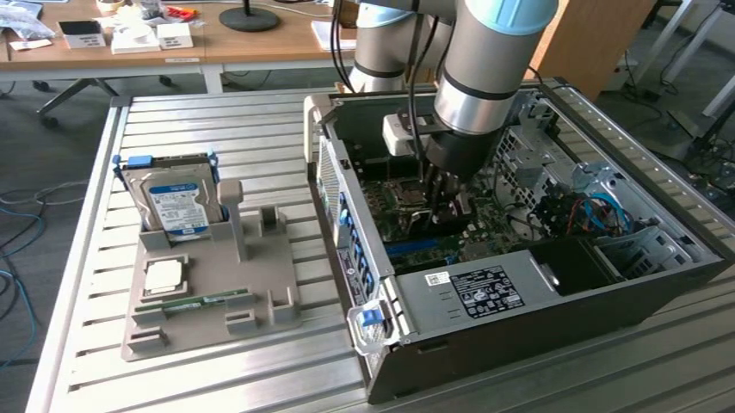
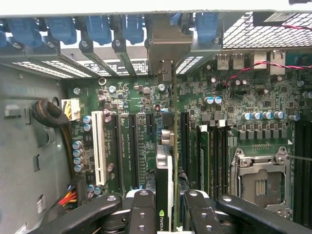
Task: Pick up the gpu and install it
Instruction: 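Insert the gpu into the slot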
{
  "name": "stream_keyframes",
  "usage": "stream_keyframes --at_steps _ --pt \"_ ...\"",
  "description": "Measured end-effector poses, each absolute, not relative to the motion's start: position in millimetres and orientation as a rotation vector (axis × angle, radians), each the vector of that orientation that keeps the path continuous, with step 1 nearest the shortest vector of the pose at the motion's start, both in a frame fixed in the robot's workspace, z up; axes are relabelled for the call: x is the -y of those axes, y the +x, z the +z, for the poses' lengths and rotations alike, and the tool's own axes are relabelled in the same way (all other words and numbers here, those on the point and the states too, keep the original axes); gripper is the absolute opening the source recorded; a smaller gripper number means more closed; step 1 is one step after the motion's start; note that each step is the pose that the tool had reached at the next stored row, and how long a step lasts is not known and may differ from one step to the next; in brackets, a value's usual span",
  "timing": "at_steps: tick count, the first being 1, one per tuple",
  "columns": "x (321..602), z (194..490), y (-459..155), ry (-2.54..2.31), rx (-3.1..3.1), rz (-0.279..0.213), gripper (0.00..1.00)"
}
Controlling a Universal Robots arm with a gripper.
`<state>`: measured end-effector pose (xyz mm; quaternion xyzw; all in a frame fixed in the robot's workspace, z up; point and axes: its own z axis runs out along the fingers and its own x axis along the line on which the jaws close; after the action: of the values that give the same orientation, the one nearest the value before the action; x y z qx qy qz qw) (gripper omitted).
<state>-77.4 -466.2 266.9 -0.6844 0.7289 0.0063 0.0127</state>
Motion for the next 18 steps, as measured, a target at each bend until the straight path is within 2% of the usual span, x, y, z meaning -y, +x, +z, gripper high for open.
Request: stream_keyframes --at_steps 18 --pt "466.2 261.6 -78.5 -2.133 -2.272 0.020 0.27"
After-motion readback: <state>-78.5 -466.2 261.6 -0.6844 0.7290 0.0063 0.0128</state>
